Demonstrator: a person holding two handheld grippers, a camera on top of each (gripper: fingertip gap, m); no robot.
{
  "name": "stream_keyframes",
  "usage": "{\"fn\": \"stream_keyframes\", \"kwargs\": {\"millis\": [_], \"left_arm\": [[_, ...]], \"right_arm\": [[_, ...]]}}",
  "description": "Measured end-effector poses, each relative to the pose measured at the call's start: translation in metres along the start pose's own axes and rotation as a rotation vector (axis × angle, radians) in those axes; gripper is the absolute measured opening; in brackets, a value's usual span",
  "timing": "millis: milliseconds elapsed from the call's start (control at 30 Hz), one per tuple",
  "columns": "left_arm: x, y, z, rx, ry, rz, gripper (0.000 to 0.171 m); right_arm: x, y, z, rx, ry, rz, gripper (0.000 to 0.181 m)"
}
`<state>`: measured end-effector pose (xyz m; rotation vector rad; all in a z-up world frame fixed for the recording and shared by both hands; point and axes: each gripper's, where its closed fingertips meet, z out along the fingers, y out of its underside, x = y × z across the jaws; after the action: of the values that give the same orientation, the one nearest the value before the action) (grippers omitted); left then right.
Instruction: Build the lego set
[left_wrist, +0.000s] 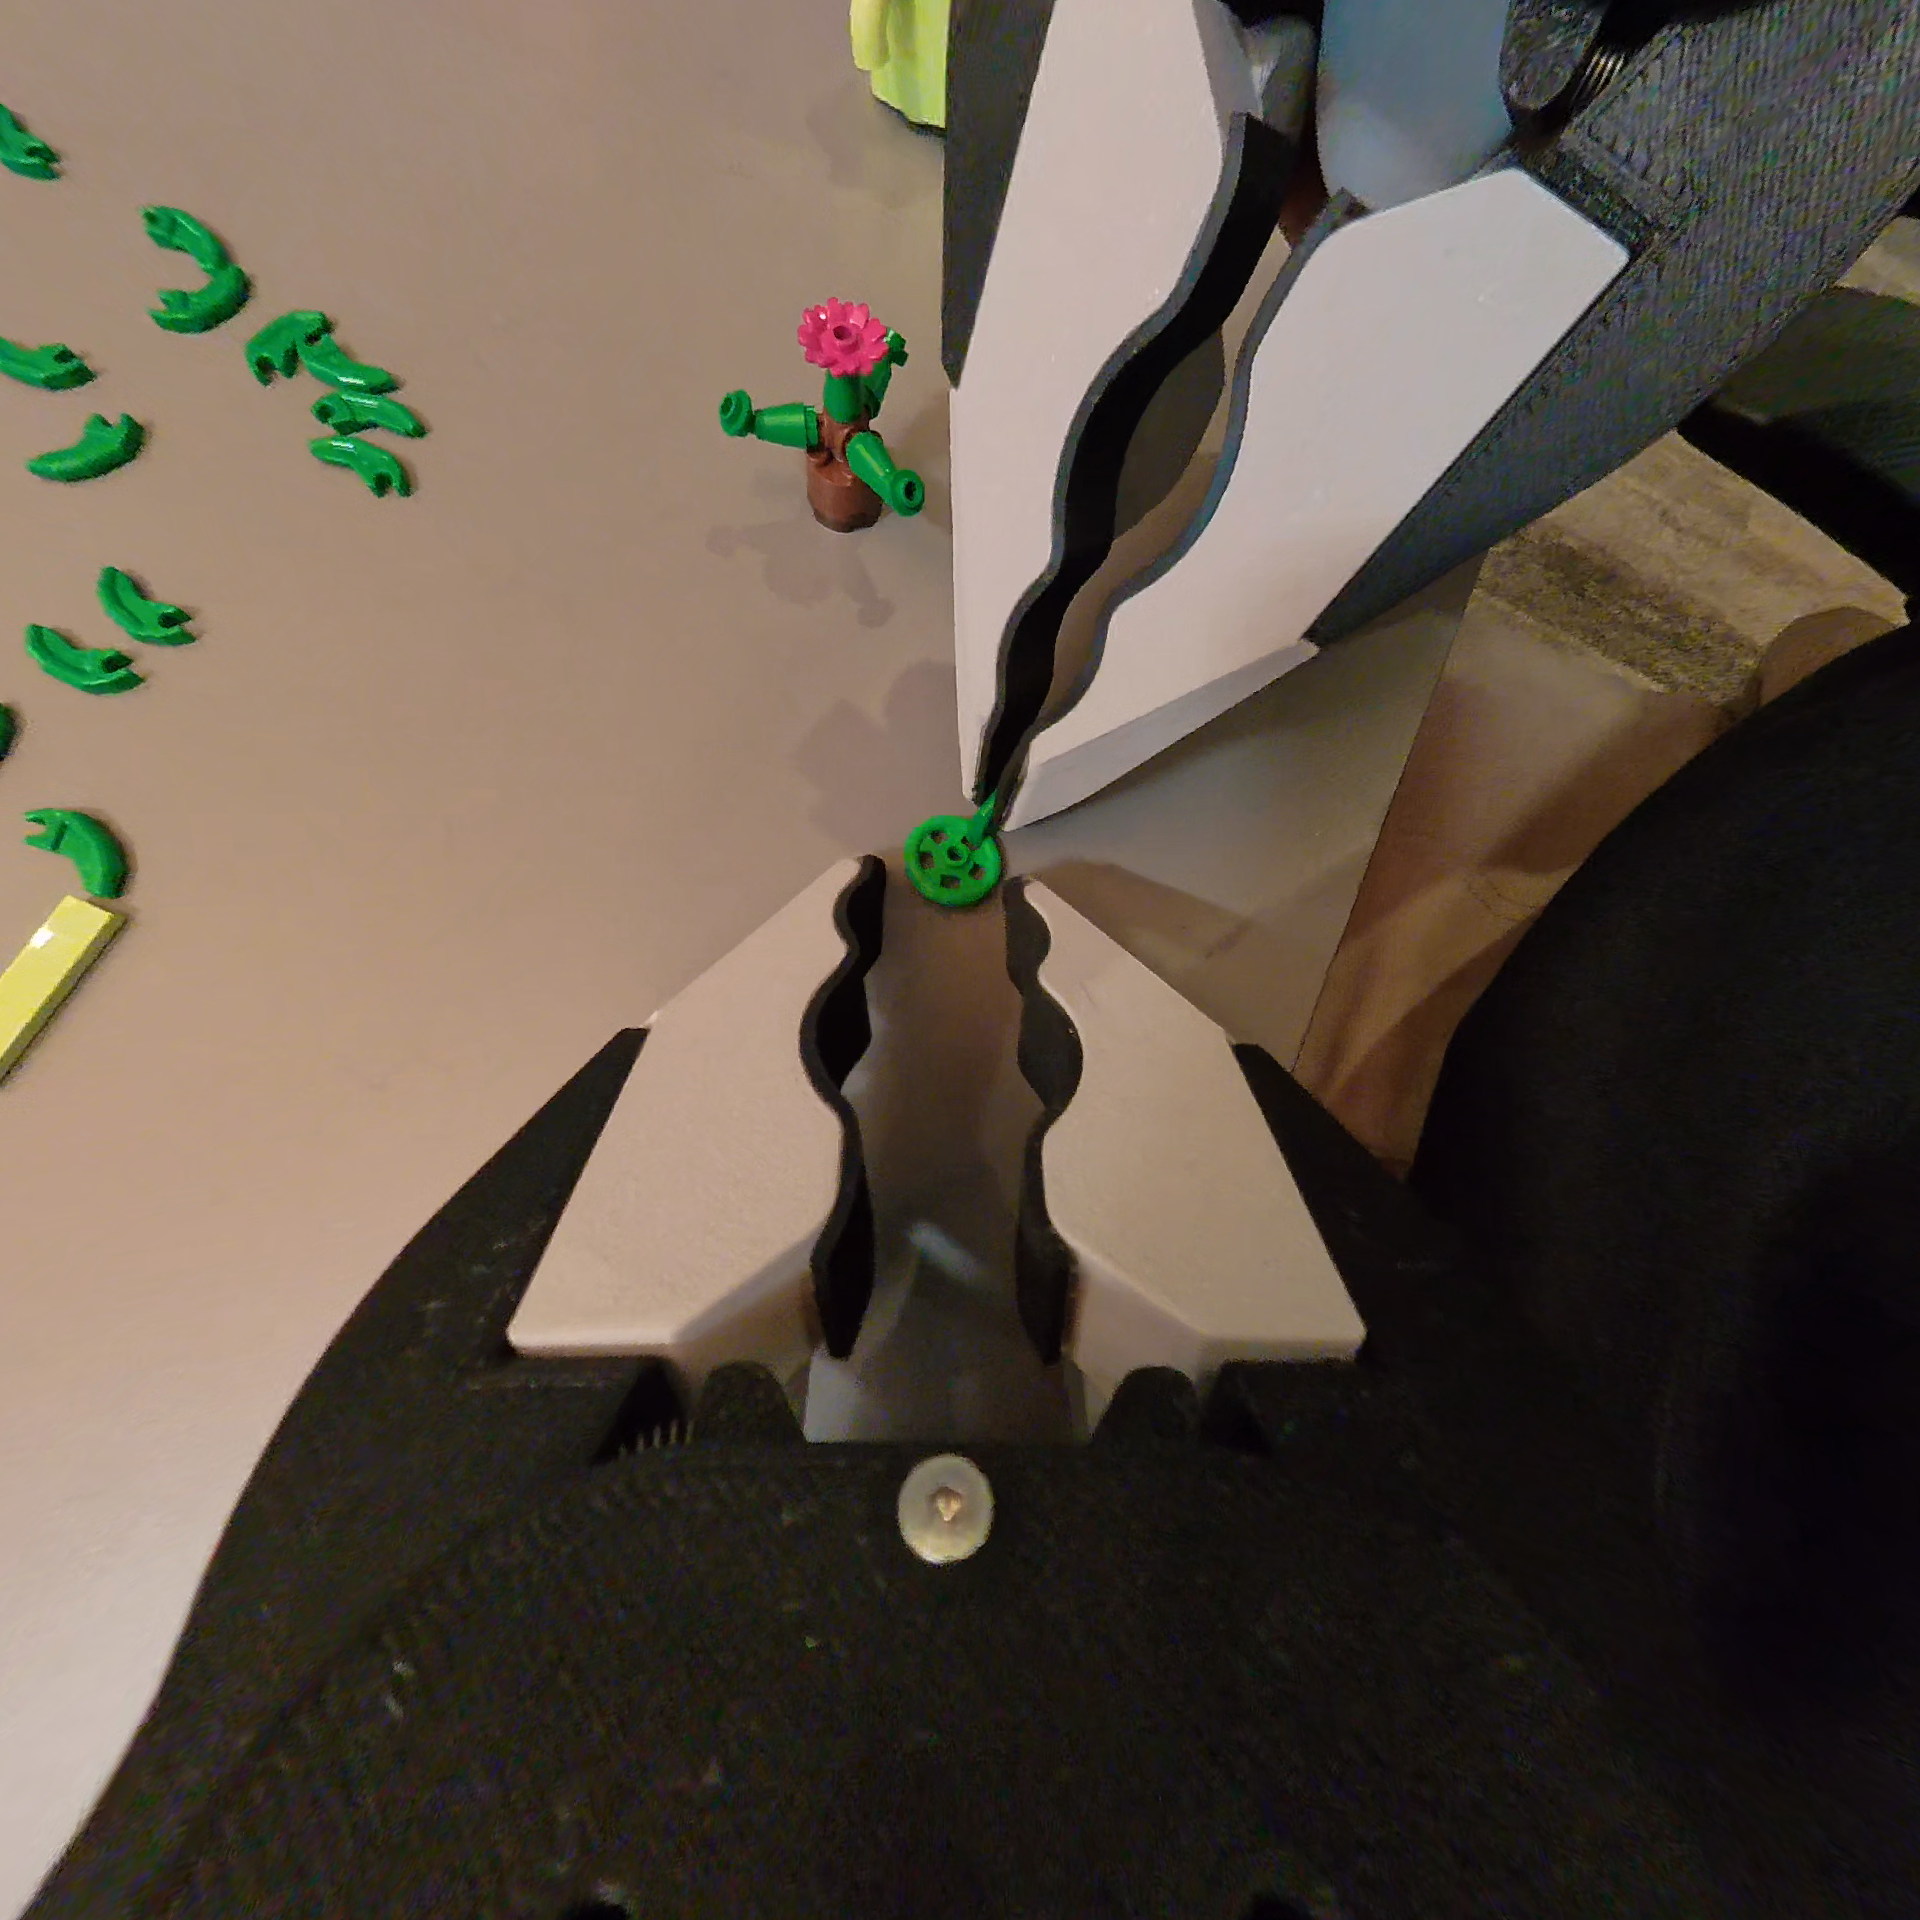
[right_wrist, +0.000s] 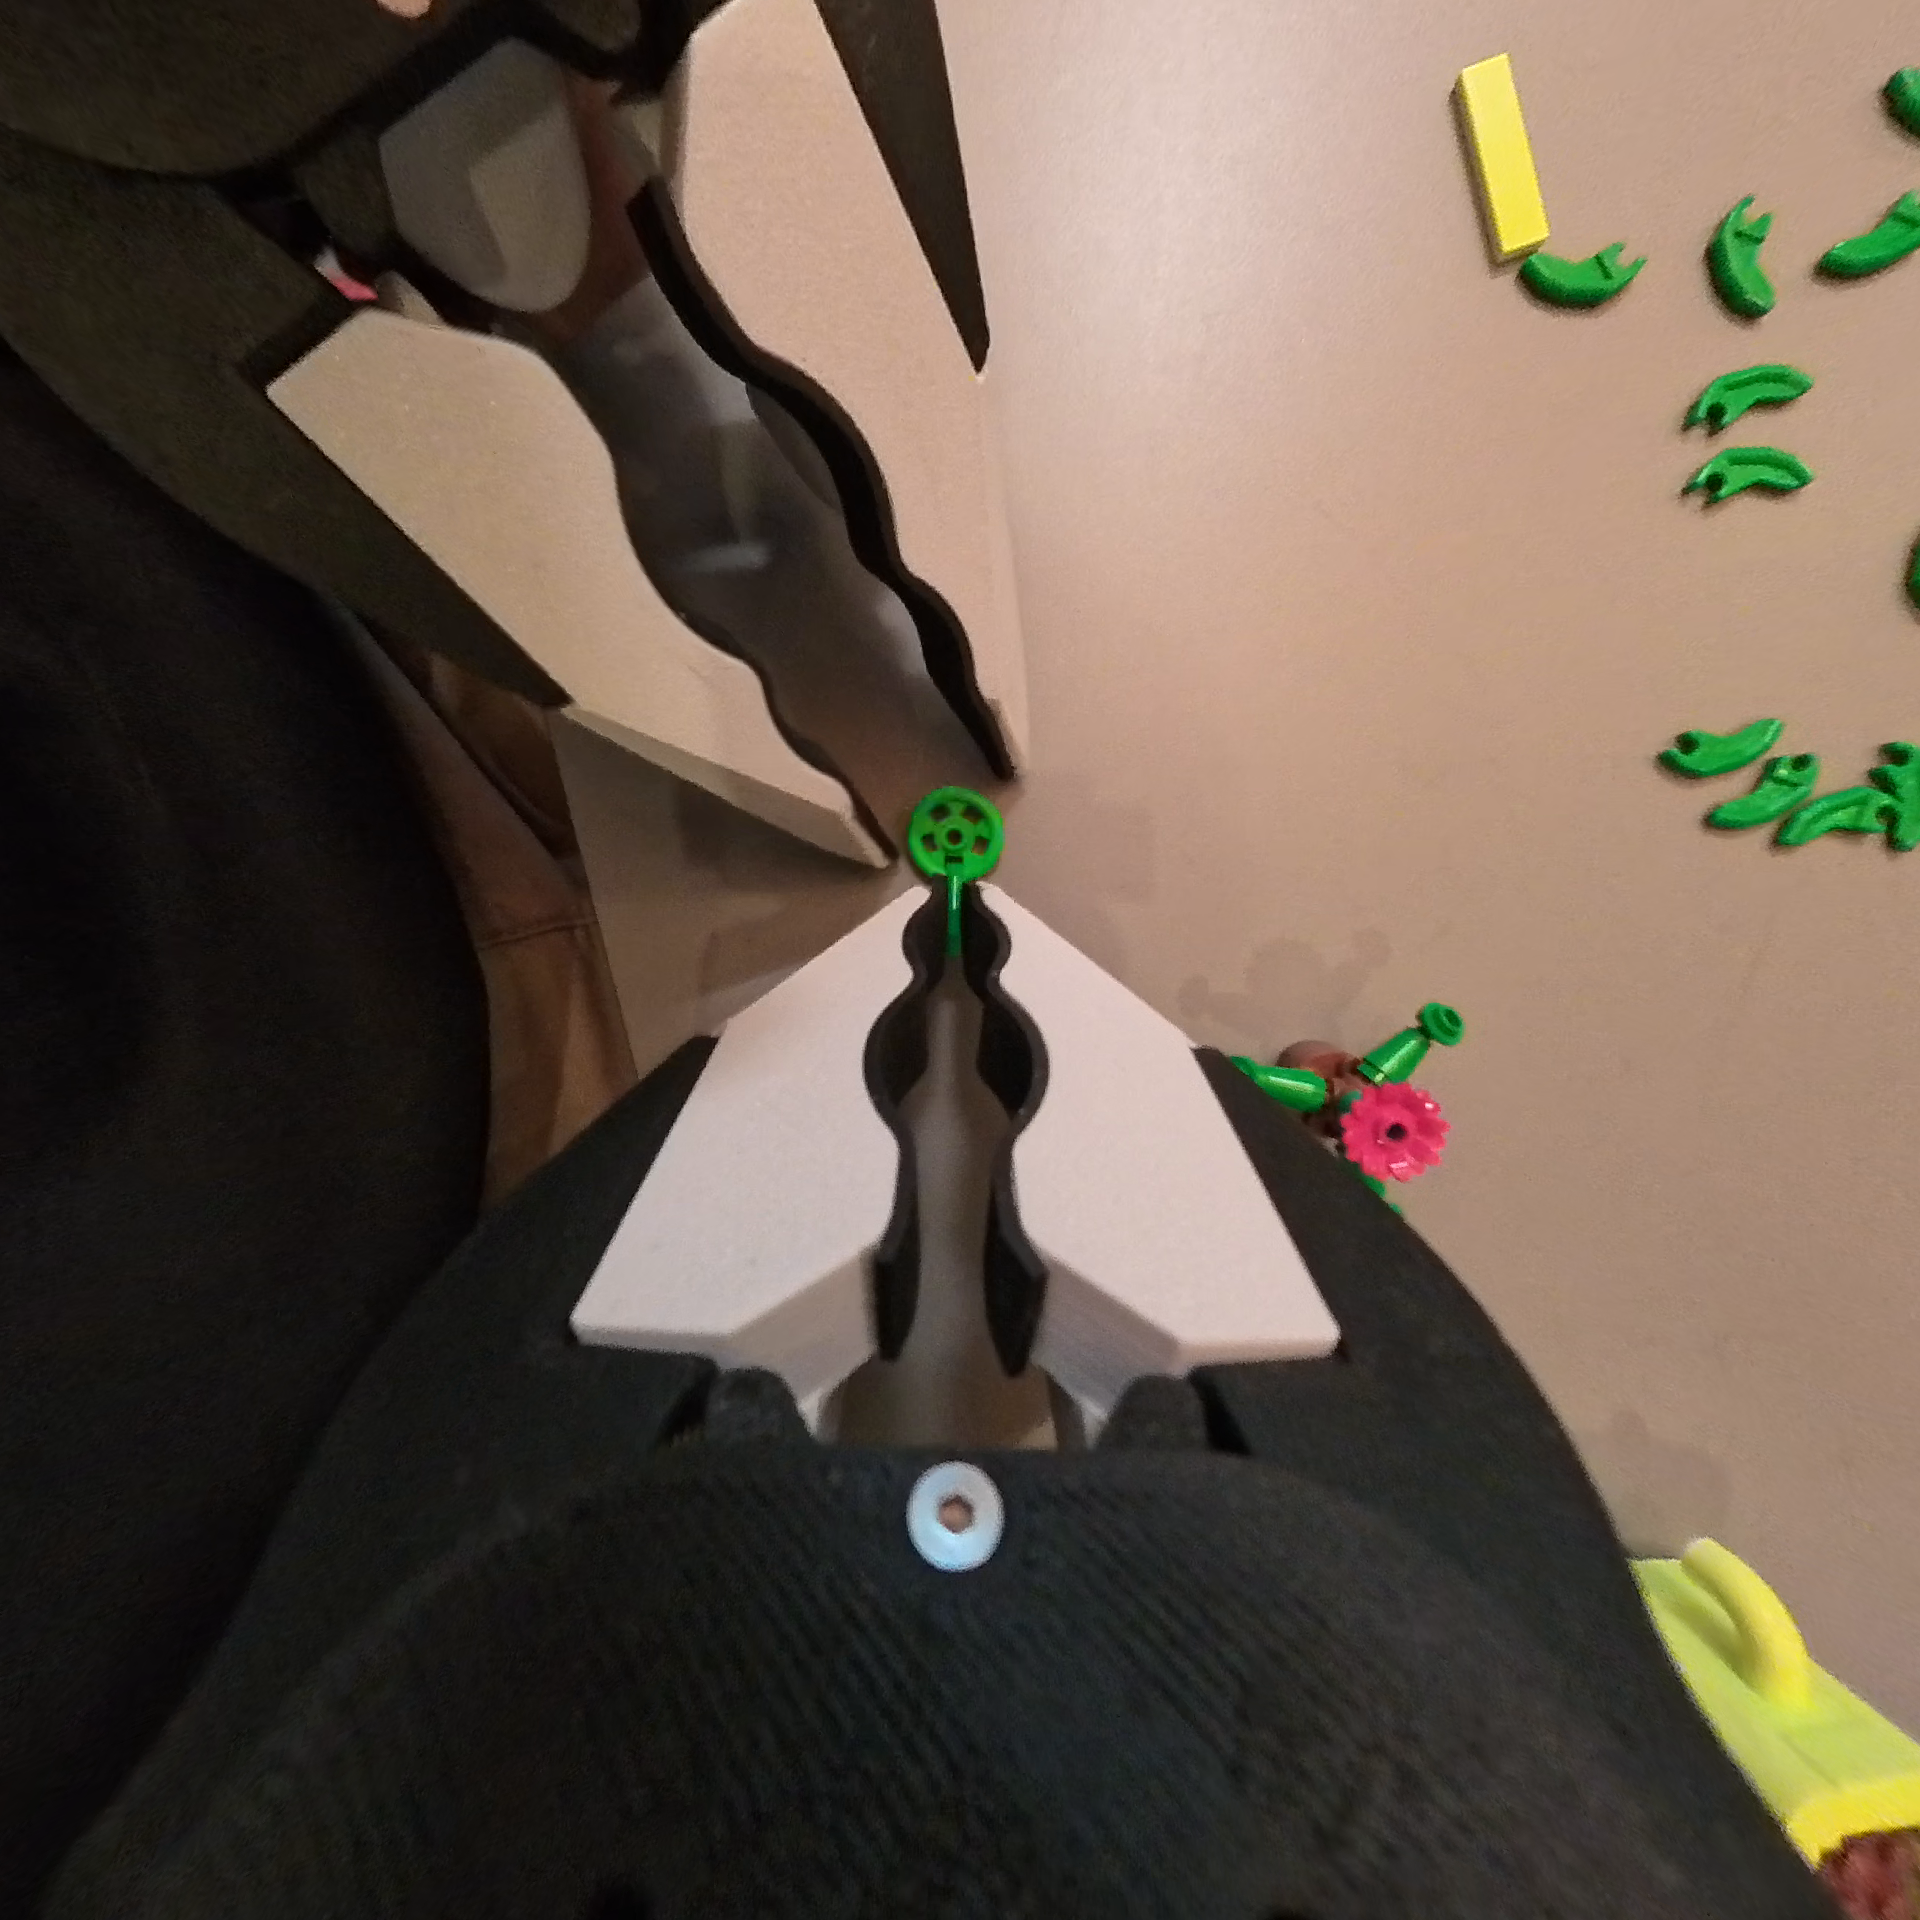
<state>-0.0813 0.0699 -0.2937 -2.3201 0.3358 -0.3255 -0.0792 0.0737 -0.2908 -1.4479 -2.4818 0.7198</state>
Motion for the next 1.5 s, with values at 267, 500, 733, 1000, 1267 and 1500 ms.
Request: {"fn": "stream_keyframes", "kwargs": {"millis": [267,500,733,1000,1267,1500], "left_arm": [[0.0002,-0.0014,0.0008,0.003,-0.017,0.033,0.020],[0.0000,-0.0005,0.0016,-0.005,0.005,0.008,0.016],[-0.0002,0.0002,0.0018,-0.009,0.031,-0.023,0.016],[-0.0003,0.0006,0.0020,-0.011,0.026,-0.020,0.017],[-0.0004,0.0009,0.0022,-0.011,0.022,-0.033,0.017],[-0.0010,0.0012,0.0022,-0.011,0.017,-0.035,0.017]], "right_arm": [[0.0005,-0.0002,0.0003,-0.015,0.005,0.003,0.000],[0.0009,-0.0002,0.0007,-0.048,-0.001,0.044,0.001],[0.0004,0.0010,0.0014,-0.088,-0.015,0.129,0.001],[-0.0001,0.0014,0.0021,-0.139,-0.001,0.162,0.000],[0.0005,-0.0012,0.0037,-0.184,-0.015,0.189,0.000],[-0.0005,0.0002,0.0054,-0.221,-0.025,0.195,0.000]]}}
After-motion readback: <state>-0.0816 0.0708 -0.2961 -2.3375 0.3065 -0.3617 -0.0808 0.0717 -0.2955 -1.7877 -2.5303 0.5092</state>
